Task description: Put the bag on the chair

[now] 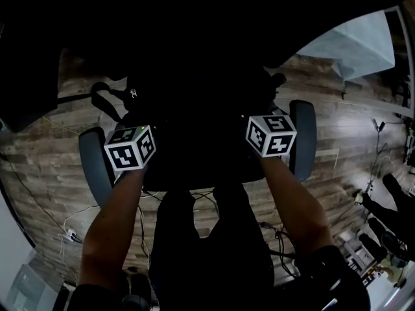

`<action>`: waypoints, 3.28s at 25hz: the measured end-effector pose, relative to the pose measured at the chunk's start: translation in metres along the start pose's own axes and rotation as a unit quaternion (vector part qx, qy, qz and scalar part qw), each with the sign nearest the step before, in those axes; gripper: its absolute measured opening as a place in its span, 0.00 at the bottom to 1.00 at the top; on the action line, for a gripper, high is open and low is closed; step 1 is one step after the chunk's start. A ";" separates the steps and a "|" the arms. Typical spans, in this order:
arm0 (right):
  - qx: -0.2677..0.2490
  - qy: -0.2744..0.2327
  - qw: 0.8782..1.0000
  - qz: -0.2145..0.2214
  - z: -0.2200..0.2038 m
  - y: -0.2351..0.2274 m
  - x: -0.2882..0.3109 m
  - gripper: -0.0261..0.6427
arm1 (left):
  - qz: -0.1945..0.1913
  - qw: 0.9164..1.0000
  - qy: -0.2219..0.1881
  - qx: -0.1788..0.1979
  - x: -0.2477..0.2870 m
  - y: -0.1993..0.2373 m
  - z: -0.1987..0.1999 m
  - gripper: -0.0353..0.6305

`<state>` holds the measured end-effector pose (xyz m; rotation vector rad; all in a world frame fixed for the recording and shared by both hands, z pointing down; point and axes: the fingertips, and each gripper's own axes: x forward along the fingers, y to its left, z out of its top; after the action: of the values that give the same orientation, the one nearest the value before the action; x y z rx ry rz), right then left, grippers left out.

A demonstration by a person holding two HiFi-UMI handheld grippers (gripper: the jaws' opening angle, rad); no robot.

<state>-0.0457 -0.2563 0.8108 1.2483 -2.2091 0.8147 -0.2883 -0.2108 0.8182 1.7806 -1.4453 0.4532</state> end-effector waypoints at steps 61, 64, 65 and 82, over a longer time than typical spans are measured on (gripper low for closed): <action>0.032 0.098 0.993 -0.056 -0.015 -0.034 -0.008 0.53 | 0.055 0.995 -0.056 0.056 -0.044 -0.011 0.025 0.45; 0.038 0.093 0.994 -0.049 -0.009 -0.027 -0.019 0.53 | 0.041 0.995 -0.064 0.059 -0.052 -0.022 0.033 0.45; 0.045 0.091 0.994 -0.045 -0.008 -0.025 -0.023 0.53 | 0.037 0.995 -0.067 0.058 -0.055 -0.026 0.036 0.45; 0.008 -0.003 1.000 0.002 0.072 0.030 -0.122 0.31 | -0.046 0.990 -0.111 0.068 -0.133 -0.101 0.087 0.37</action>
<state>-0.0220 -0.2215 0.6724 1.2553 -2.2157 0.8323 -0.2488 -0.1839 0.6364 2.0516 -1.5055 0.3195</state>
